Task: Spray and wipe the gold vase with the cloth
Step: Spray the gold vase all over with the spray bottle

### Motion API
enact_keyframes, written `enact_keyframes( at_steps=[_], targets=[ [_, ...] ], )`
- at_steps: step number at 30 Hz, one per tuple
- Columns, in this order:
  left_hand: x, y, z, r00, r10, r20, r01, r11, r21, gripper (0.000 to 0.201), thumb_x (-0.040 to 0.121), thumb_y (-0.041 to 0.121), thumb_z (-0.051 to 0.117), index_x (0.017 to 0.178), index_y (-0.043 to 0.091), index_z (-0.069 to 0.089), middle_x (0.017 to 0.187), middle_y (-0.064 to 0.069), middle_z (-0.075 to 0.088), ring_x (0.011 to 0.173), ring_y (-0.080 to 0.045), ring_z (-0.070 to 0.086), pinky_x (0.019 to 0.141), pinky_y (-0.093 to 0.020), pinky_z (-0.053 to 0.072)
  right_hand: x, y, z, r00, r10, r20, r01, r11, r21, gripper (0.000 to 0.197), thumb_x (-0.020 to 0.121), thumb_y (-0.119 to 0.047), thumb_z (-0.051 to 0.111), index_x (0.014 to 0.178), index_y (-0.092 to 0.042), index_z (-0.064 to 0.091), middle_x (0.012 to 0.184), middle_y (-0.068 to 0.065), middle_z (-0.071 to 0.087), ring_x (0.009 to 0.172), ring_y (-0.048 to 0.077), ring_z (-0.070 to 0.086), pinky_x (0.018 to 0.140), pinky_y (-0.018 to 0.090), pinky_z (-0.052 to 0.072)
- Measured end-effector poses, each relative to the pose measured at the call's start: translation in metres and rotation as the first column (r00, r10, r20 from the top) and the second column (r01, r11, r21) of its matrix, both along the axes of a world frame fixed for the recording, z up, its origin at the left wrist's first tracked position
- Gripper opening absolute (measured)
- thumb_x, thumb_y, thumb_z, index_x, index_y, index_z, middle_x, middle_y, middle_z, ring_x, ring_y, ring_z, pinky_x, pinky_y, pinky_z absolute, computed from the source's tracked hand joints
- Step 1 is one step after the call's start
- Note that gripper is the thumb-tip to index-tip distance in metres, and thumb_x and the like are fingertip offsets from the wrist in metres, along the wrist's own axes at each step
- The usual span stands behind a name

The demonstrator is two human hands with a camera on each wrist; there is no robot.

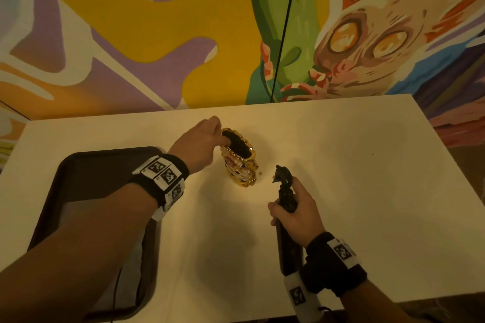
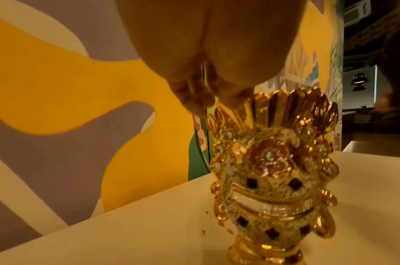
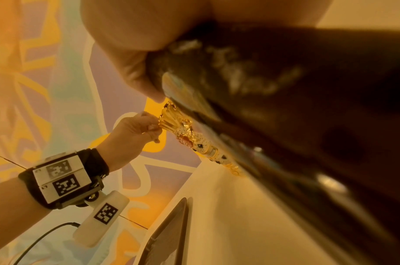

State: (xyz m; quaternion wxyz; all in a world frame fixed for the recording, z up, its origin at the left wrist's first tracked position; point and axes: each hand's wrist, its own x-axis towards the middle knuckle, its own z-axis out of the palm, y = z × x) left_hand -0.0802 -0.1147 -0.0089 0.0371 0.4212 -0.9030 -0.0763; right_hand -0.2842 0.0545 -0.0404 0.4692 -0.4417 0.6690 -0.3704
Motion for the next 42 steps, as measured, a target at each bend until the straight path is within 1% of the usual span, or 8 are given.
enact_keyframes(
  at_steps=[2,6,11,15,22,25,31,42],
  targets=[
    [-0.009,0.007,0.001,0.993,0.119,0.013,-0.12,0.988,0.101,0.036,0.087,0.005,0.052,0.119,0.016,0.066,0.108,-0.011,0.051,0.099,-0.028,0.052,0.079,-0.032,0.041,-0.001,0.0,0.0,1.0,-0.002,0.006,0.002,1.0,-0.003,0.047,0.083,-0.013,0.066,0.118,-0.036,0.045,0.08,0.009,0.065,0.059,0.019,0.07,0.053,0.013,0.05],
    [-0.045,0.021,-0.001,0.916,0.389,0.101,-0.401,0.863,0.307,0.046,0.09,0.05,0.027,0.089,0.015,0.057,0.098,-0.01,0.053,0.095,-0.028,0.051,0.08,-0.036,0.043,-0.003,-0.001,-0.001,1.0,-0.021,0.012,0.022,1.0,-0.005,0.048,0.082,-0.012,0.066,0.121,-0.033,0.047,0.08,0.01,0.065,0.059,0.019,0.07,0.053,0.013,0.05],
    [-0.07,0.022,0.006,0.828,0.558,-0.056,-0.496,0.775,0.391,0.021,0.086,0.007,0.056,0.104,0.001,0.063,0.112,-0.015,0.053,0.103,-0.032,0.055,0.084,-0.038,0.046,-0.001,-0.004,-0.001,1.0,-0.004,0.012,0.004,1.0,-0.03,0.048,0.081,-0.014,0.067,0.12,-0.033,0.047,0.076,0.011,0.066,0.059,0.021,0.069,0.054,0.014,0.052],
    [-0.055,0.008,0.005,0.861,0.507,-0.045,-0.459,0.811,0.363,0.031,0.081,-0.001,0.057,0.11,0.008,0.064,0.118,-0.015,0.062,0.105,-0.034,0.059,0.085,-0.039,0.049,-0.003,-0.004,-0.001,1.0,0.027,0.007,-0.027,0.999,-0.031,0.047,0.08,-0.017,0.068,0.119,-0.033,0.048,0.079,0.007,0.065,0.062,0.021,0.07,0.064,0.024,0.058],
    [-0.016,-0.017,0.006,0.894,0.414,-0.171,-0.32,0.857,0.404,0.032,0.087,-0.009,0.053,0.106,0.012,0.068,0.111,-0.012,0.067,0.096,-0.028,0.06,0.086,-0.03,0.045,-0.003,-0.007,0.013,0.995,0.092,0.043,-0.09,0.995,-0.053,0.048,0.081,-0.014,0.066,0.12,-0.035,0.046,0.076,0.014,0.066,0.056,0.021,0.068,0.057,0.022,0.056],
    [0.003,-0.024,0.008,0.845,0.461,-0.271,-0.27,0.805,0.528,0.035,0.088,-0.012,0.052,0.097,0.019,0.065,0.088,-0.006,0.068,0.073,-0.021,0.064,0.075,-0.037,0.055,0.001,-0.014,0.026,0.99,0.131,0.055,-0.126,0.989,-0.081,0.051,0.082,-0.014,0.066,0.124,-0.032,0.046,0.079,0.004,0.065,0.057,0.022,0.069,0.06,0.027,0.059],
    [0.018,-0.025,0.011,0.636,0.626,-0.451,-0.164,0.68,0.714,0.036,0.085,-0.015,0.052,0.103,0.011,0.069,0.099,-0.016,0.074,0.089,-0.035,0.071,0.08,-0.044,0.058,0.02,-0.032,0.053,0.98,0.194,0.037,-0.185,0.969,-0.161,0.056,0.081,-0.013,0.065,0.131,-0.028,0.044,0.1,-0.004,0.064,0.06,0.018,0.068,0.059,0.027,0.058],
    [0.03,-0.025,0.01,0.507,0.686,-0.522,-0.13,0.659,0.74,0.042,0.085,-0.018,0.05,0.1,0.014,0.073,0.11,-0.016,0.071,0.097,-0.039,0.068,0.087,-0.06,0.054,0.046,-0.043,0.058,0.97,0.242,-0.032,-0.244,0.955,-0.169,0.044,0.08,-0.02,0.066,0.117,-0.033,0.048,0.092,0.0,0.065,0.067,0.016,0.067,0.063,0.024,0.057]
  ],
)
